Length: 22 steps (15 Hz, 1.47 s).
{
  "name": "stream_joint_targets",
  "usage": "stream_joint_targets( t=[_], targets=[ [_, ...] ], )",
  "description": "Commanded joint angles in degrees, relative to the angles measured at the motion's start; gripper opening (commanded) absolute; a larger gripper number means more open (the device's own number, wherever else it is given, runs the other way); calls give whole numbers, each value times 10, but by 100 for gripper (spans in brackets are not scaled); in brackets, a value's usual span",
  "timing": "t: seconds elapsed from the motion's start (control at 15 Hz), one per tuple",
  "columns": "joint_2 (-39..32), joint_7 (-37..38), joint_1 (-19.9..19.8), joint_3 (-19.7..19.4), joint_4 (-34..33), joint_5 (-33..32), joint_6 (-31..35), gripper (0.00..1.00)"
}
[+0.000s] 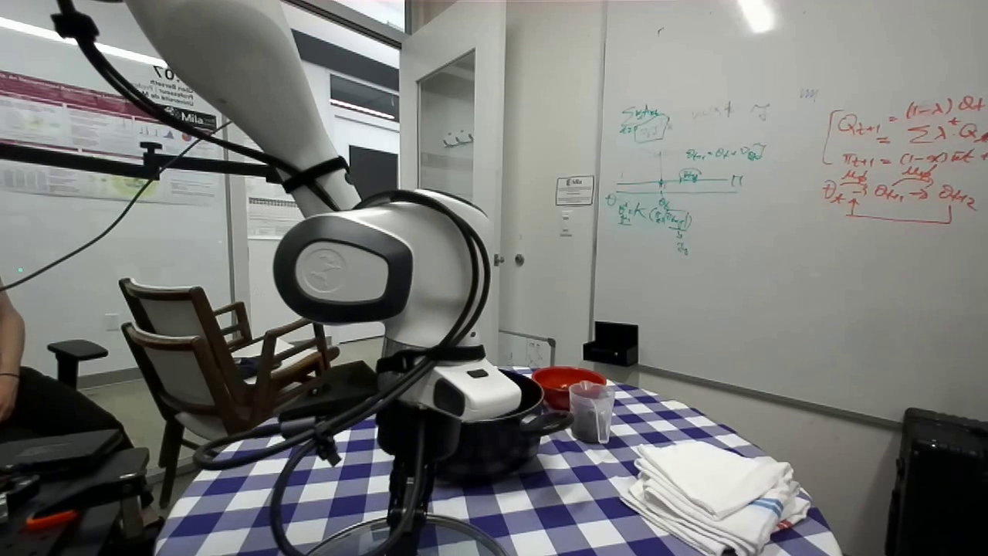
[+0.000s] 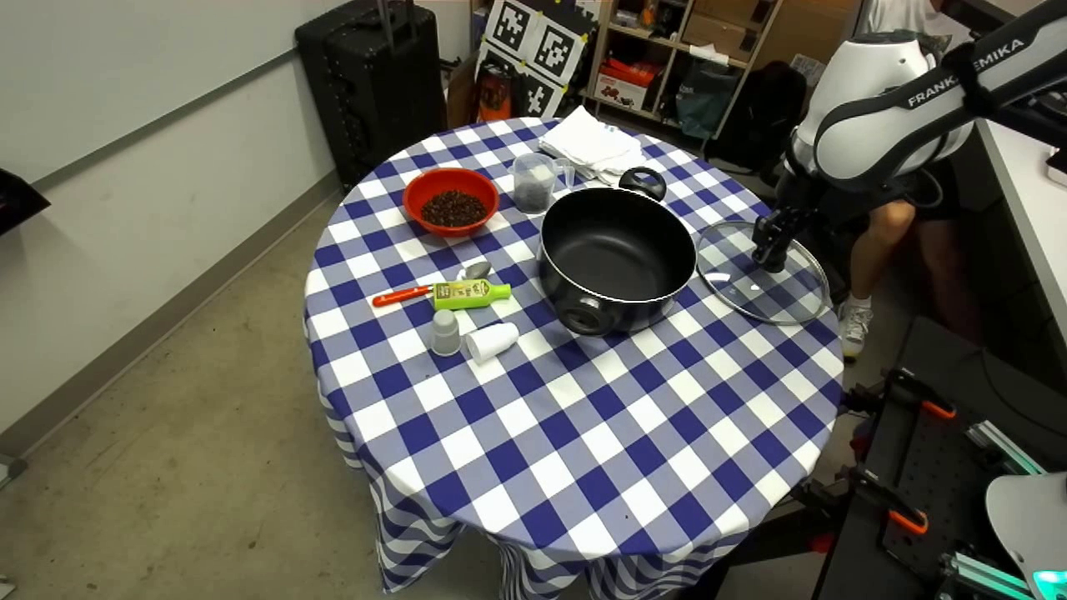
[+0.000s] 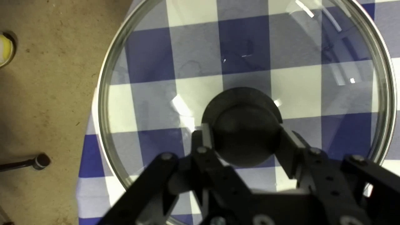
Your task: Put the lid on the black pot
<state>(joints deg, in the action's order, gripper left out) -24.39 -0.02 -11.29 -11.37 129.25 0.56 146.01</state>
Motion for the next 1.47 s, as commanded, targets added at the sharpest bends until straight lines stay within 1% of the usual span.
stream_joint_targets(
  t=[0.0,0.2,0.33,0.53,0.6,0.73,0.93,1.2,1.4],
  targets=[
    [-12,29,12,-3,-26,-10,-50,25],
    [4,51,23,-2,-26,-12,-76,25],
    [18,85,39,-7,-22,-19,-87,25],
    [53,163,72,-20,-6,-45,-96,25],
    [64,200,86,-25,-3,-58,-102,25],
    [86,268,110,-31,3,-86,-121,25],
    [121,364,133,-33,9,-126,-162,25],
    [176,485,137,-19,23,-173,-230,25],
    [224,539,127,0,38,-191,-269,25]
  ],
)
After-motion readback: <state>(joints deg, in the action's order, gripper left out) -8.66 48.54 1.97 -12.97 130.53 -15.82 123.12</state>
